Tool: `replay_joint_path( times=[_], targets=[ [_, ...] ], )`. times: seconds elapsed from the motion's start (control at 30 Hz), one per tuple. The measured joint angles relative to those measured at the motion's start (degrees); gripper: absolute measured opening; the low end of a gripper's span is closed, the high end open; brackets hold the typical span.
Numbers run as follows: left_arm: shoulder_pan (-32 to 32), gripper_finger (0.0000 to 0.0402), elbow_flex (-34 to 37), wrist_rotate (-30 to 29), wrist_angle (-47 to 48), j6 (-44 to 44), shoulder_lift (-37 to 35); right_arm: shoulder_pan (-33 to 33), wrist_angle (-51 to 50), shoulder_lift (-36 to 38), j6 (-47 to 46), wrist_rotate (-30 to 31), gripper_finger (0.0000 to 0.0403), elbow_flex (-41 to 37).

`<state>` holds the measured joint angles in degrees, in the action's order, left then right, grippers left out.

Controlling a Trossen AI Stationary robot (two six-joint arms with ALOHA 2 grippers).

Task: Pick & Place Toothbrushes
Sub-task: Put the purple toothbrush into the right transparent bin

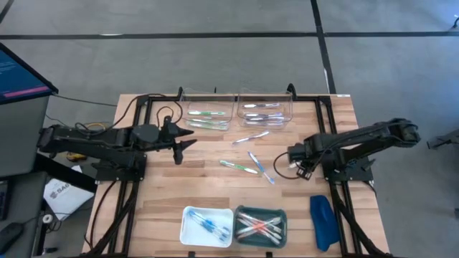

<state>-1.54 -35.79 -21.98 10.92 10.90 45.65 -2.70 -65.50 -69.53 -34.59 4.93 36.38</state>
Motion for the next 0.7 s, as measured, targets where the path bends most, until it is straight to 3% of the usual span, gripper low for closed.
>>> replay_joint_path(
  times=[0.27,0.7],
  targets=[
    [0.0,0.0168,-0.02,1.22,-3.18,-0.1,3.51,2.77,8.51,1.6,5.44,0.94,0.0127,0.09],
    [0.0,0.0168,-0.04,1.4,-3.32,-0.55,4.34,3.26,11.99,-9.55,8.22,0.87,0.0144,0.09]
  ],
)
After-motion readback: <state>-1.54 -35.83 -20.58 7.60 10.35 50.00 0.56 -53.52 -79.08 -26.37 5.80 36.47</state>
